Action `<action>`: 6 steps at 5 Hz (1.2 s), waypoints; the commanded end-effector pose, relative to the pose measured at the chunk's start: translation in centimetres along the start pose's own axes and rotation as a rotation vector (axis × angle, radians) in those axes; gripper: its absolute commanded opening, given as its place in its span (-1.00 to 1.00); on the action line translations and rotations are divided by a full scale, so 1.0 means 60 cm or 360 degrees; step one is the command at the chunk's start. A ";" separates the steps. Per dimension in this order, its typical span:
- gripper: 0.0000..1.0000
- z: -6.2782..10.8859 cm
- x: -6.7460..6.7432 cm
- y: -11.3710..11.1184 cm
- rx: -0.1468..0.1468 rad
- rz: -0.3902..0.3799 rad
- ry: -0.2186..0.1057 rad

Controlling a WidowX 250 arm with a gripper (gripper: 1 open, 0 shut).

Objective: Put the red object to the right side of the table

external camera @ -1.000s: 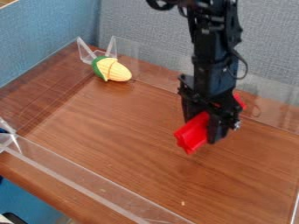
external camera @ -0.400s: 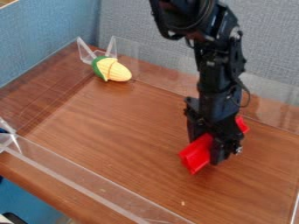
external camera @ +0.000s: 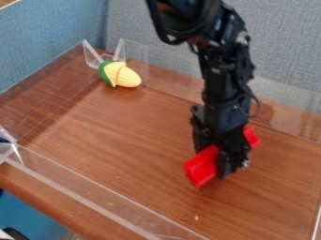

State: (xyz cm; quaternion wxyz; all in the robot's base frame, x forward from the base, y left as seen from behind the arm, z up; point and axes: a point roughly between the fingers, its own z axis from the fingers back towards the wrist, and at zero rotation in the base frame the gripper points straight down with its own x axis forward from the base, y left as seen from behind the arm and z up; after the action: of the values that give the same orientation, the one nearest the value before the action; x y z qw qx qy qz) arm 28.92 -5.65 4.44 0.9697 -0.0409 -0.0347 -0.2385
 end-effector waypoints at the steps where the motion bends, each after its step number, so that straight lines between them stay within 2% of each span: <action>1: -1.00 0.059 -0.004 0.024 0.0069 0.0007 -0.0119; 2: -1.00 0.068 -0.017 0.033 0.0089 -0.0019 -0.0134; 3: -1.00 0.082 -0.011 0.015 0.0105 0.0014 -0.0158; 4: -1.00 0.092 -0.002 -0.007 0.0115 0.0039 -0.0178; 5: -1.00 0.094 -0.002 -0.029 0.0137 0.0133 -0.0213; 6: -1.00 0.092 0.013 -0.070 0.0147 0.0170 -0.0245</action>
State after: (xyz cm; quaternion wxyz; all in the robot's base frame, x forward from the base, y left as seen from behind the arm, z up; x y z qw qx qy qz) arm 26.85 -9.23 8.66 0.9782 -0.0136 -0.0878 -0.1875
